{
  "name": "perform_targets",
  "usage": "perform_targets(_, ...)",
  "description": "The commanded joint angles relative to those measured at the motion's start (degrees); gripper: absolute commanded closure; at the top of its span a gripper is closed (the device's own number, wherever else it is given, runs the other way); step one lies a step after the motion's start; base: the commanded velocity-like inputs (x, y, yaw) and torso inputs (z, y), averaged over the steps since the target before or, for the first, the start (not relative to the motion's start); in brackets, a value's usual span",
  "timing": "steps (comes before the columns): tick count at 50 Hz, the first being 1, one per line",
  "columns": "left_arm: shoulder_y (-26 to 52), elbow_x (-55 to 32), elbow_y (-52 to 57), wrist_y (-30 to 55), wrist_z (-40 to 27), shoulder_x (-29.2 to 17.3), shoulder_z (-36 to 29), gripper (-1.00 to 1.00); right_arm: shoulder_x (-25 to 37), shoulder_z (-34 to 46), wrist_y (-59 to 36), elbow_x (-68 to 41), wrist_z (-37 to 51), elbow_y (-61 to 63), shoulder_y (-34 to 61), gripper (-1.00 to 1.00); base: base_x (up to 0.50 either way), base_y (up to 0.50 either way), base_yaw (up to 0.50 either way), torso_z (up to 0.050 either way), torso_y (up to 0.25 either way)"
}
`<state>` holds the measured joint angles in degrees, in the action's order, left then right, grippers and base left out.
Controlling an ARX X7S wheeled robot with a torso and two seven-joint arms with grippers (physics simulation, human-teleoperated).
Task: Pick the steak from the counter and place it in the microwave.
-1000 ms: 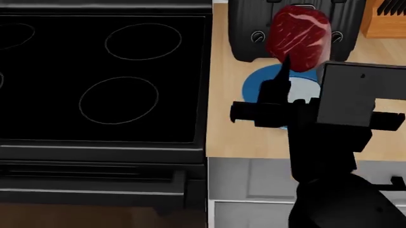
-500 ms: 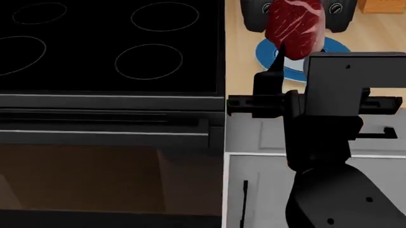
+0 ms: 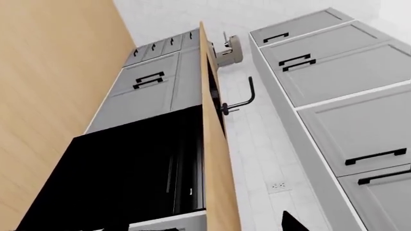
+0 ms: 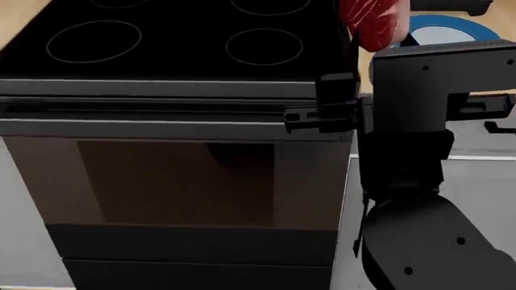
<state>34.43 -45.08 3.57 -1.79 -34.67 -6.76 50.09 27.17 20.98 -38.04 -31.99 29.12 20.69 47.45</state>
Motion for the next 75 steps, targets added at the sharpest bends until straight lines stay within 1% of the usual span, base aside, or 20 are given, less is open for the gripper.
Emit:
perform_targets(1,-0.2,1.0,-0.3,-0.5,0.0,-0.4,-0.8,-1.0,0.6,0.7,0.1,2.4,-0.9,0.2,1.0,1.0,-0.24,0.5,0.0,0.0,0.0)
perform_targets(15,-0.3,3.1,-1.1,-0.4,-0.7,-1.2,-2.5,-1.0,0.1,1.4,-0.4,2.3,-1.7,-0.7,3.2,1.0,-0.2,0.5,0.0,0.0,0.0)
perform_targets(22,-0.4,3.5,-0.3,0.4,-1.6,-1.6,-3.3,-1.0,-0.1,2.2,-0.3,2.8,-2.2,-1.9,4.2,1.0,0.0,0.25,0.0,0.0,0.0)
perform_targets(32,-0.3,4.0,-0.9,0.2,-1.6,-2.0,-3.8,-1.0,-0.3,2.8,0.3,3.4,-2.9,-3.0,5.5,1.0,0.0,0.5,0.0,0.0,0.0)
perform_targets(45,-0.7,4.0,-0.2,0.6,-2.2,-2.2,-4.4,-1.0,-0.9,3.6,-0.7,3.5,-4.4,-4.7,9.7,1.0,0.0,0.47,0.0,0.0,0.0)
perform_targets(46,-0.7,4.2,-0.3,0.5,-2.3,-2.2,-4.5,-1.0,-1.3,2.3,-1.0,1.1,-5.8,-5.5,10.4,1.0,0.0,0.0,0.0,0.0,0.0)
perform_targets(52,-0.7,4.9,-0.2,1.0,-2.8,-2.6,-5.2,-1.0,-1.5,4.5,-4.6,1.9,-8.2,-7.9,18.6,1.0,0.0,0.0,0.0,0.0,0.0)
perform_targets(56,-0.8,4.9,-0.2,1.2,-3.0,-2.7,-5.5,-1.0,-2.4,4.5,-7.0,1.2,-9.5,-10.3,23.9,1.0,0.0,0.0,0.0,0.0,0.0)
perform_targets(61,-0.8,5.1,-0.3,1.5,-3.1,-3.0,-5.9,-1.0,-4.2,2.3,-11.7,-2.1,-10.6,-13.9,31.3,1.0,0.0,0.0,0.0,0.0,0.0)
perform_targets(63,-0.8,5.1,-0.2,1.6,-3.3,-3.0,-6.0,-1.0,-4.5,2.0,-13.0,-2.8,-10.7,-14.1,32.8,1.0,0.0,0.0,0.0,0.0,0.0)
perform_targets(64,-0.8,5.3,-0.4,1.6,-3.3,-3.1,-6.1,-1.0,-5.0,0.5,-14.4,-4.3,-10.6,-14.4,34.3,1.0,0.0,0.0,0.0,0.0,0.0)
perform_targets(67,-0.7,5.3,-0.8,1.5,-3.0,-3.3,-6.3,-1.0,-5.7,-0.2,-17.7,-5.8,-10.7,-15.5,38.9,1.0,0.0,0.0,0.0,0.0,0.0)
perform_targets(73,-0.7,5.8,-1.2,1.3,-3.1,-3.4,-6.7,-1.0,-7.0,-0.4,-19.4,-6.7,-12.2,-19.5,44.3,1.0,0.0,0.0,0.0,0.0,0.0)
perform_targets(75,-0.7,6.2,-1.3,1.2,-3.3,-3.5,-6.9,-1.0,-7.9,-0.5,-18.8,-6.6,-14.4,-24.2,48.1,1.0,0.0,0.0,0.0,0.0,0.0)
